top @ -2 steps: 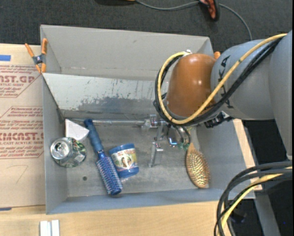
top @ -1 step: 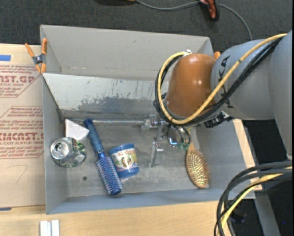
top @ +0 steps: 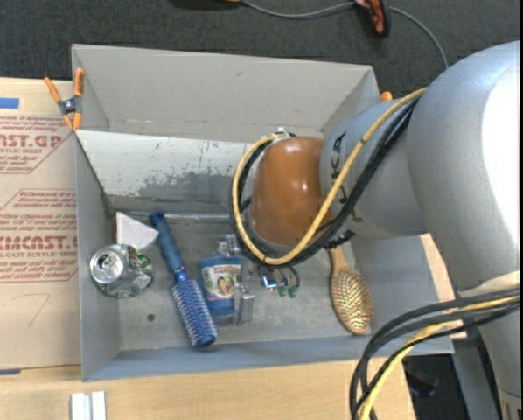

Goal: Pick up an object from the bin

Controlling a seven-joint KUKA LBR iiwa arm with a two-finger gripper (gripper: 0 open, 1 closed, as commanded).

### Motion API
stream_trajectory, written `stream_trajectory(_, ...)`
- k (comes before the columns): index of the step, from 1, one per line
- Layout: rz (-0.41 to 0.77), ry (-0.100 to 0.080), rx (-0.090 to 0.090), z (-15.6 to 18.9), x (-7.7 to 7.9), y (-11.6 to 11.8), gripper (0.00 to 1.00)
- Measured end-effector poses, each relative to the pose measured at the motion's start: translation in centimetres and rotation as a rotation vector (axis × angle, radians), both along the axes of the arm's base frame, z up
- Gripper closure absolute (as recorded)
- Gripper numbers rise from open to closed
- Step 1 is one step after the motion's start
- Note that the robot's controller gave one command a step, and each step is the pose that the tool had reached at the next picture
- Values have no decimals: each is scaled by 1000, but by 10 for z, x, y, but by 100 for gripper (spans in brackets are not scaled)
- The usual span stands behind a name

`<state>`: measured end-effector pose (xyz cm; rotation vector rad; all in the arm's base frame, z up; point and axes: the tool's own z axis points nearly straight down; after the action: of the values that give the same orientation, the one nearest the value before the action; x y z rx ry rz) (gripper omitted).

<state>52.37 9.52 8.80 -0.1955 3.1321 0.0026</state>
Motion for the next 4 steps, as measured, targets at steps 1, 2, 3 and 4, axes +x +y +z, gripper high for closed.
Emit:
stream_trajectory(1, -55, -13, 4, -13, 8, 6, 100)
stream_trajectory(2, -55, -13, 4, -13, 8, 6, 100)
stream_trajectory(3, -32, -14, 3, -13, 8, 7, 100)
stream_trajectory(4, 166, -26, 3, -13, 28, 25, 0)
